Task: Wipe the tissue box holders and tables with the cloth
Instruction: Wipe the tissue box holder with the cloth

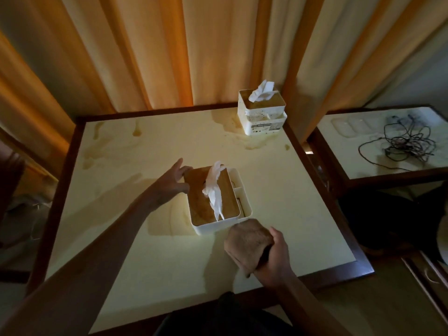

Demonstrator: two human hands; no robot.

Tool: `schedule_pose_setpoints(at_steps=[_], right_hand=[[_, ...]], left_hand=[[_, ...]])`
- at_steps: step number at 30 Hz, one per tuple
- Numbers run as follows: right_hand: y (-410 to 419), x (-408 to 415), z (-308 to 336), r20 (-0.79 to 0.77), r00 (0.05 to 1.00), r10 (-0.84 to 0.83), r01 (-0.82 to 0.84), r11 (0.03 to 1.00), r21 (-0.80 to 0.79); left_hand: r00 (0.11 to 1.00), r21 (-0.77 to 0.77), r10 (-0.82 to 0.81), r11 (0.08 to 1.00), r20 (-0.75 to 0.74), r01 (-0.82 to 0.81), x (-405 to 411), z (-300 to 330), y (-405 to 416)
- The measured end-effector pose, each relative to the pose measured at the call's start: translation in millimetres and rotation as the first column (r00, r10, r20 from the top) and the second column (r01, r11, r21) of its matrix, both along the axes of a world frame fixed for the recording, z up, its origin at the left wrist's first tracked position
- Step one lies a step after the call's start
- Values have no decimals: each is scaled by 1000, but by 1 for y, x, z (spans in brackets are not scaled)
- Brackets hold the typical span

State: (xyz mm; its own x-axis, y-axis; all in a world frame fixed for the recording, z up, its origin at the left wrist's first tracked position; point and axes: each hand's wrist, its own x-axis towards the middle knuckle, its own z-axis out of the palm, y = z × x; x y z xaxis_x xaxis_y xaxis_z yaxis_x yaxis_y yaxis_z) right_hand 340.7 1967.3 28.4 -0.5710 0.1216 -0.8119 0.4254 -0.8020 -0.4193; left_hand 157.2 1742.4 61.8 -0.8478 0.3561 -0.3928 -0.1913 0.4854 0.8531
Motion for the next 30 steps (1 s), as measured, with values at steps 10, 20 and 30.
schedule_pose_setpoints(at_steps=[10,20,30], right_hand=[[-31,-37,-12,-204,979,-19,17,1000,-13],[-63,-82,-5,-208,972,-108,132,985,109],[-86,-21,6,-370,928,-46,295,695,655]], left_hand=[[866,-171,369,881,-338,-441,90,-16,-11],[876,98,479,876,-55,-472,176,-17,-45],[916,-155,140,965,-376,-212,151,-38,-73]])
